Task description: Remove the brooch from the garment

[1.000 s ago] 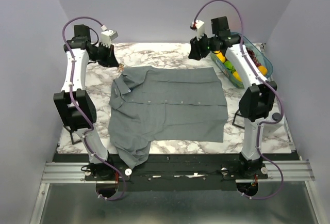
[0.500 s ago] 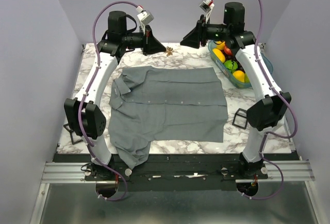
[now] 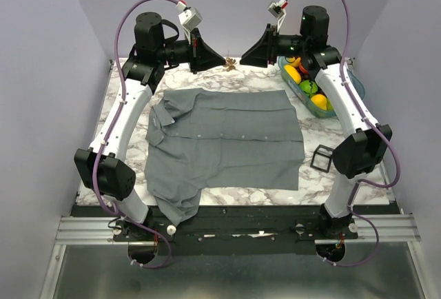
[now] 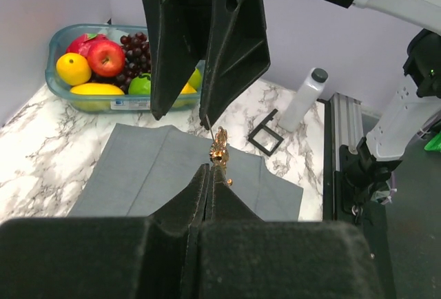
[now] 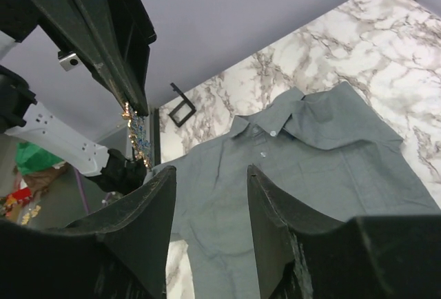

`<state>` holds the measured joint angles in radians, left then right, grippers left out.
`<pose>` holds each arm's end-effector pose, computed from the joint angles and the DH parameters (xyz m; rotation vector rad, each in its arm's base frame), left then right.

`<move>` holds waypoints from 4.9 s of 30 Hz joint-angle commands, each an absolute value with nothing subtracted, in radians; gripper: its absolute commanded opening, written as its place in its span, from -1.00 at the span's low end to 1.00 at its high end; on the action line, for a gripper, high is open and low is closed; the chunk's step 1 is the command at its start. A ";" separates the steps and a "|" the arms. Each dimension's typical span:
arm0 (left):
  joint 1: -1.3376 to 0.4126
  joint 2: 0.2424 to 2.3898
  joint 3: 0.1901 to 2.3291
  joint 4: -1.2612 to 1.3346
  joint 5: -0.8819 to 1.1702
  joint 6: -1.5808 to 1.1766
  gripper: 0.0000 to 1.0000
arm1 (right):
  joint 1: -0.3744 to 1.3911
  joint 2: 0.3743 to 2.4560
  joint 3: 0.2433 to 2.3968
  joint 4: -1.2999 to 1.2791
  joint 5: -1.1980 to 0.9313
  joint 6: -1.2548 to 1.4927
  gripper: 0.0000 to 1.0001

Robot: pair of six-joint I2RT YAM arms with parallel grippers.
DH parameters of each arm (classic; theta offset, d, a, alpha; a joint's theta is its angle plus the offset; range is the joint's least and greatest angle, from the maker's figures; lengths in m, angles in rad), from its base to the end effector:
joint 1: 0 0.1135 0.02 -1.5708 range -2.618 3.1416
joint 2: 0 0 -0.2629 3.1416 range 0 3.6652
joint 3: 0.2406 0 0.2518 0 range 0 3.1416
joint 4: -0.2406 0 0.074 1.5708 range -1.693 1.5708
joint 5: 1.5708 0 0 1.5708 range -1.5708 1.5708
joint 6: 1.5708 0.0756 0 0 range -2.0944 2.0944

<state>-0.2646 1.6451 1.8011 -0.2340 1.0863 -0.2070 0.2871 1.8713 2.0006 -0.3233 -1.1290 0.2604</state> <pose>0.3499 -0.1641 0.4644 0.9013 1.5103 -1.2333 0.3997 0.1893 0.4352 -0.8797 1.6351 1.3701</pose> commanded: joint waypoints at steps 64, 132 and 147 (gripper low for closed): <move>-0.129 1.690 1.930 -0.324 1.000 -0.110 0.15 | 0.387 1.582 1.670 -0.050 -0.862 -0.442 -0.99; -0.276 1.784 1.910 -0.374 1.085 -0.055 0.23 | 0.328 1.798 1.937 -0.140 -1.068 0.118 -0.99; -0.255 1.809 1.925 -0.013 1.161 -0.379 0.23 | 0.327 1.807 1.916 -0.138 -1.097 0.132 -0.99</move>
